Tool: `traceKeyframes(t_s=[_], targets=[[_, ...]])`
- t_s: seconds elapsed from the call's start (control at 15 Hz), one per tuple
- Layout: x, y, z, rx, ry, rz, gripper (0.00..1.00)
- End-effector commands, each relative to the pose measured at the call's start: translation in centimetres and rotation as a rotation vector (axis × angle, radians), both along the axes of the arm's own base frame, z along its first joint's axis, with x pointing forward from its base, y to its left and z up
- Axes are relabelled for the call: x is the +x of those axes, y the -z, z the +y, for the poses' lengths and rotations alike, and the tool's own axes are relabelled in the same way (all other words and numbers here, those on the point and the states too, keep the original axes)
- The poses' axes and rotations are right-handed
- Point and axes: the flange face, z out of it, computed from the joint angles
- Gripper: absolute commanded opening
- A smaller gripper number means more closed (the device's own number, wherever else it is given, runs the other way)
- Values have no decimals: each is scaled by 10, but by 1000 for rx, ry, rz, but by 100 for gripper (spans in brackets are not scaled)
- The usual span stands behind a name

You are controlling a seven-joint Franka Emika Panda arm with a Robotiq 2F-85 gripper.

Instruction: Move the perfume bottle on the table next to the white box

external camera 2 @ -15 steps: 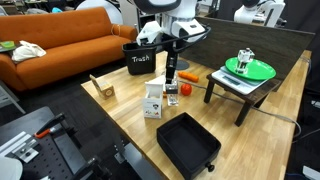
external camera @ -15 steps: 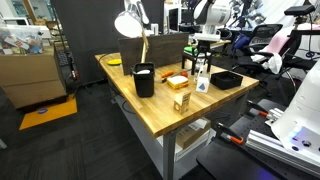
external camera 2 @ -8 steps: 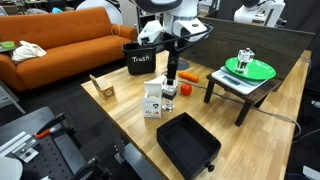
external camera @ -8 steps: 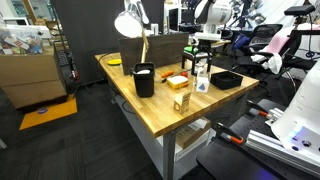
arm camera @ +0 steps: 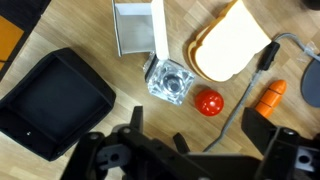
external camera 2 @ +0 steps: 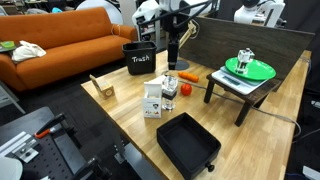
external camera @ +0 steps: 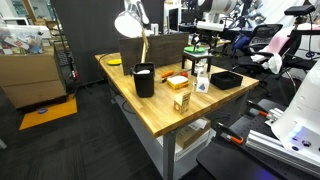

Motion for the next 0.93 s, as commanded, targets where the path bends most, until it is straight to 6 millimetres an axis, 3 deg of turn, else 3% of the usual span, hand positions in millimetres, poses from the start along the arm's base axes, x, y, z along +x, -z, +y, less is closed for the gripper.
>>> traceKeyframes(t_s=[0.0, 0.2, 0.47, 0.53, 0.67, 0.87], targets=[[-33, -45, 15, -43, -39, -58, 100], [-60, -80, 39, -58, -83, -95, 100], [-100, -95, 83, 27, -135, -99, 100], [-83, -93, 75, -6, -126, -93, 100], [-97, -96, 85, 9, -135, -96, 100], [-100, -95, 84, 12, -132, -96, 100]])
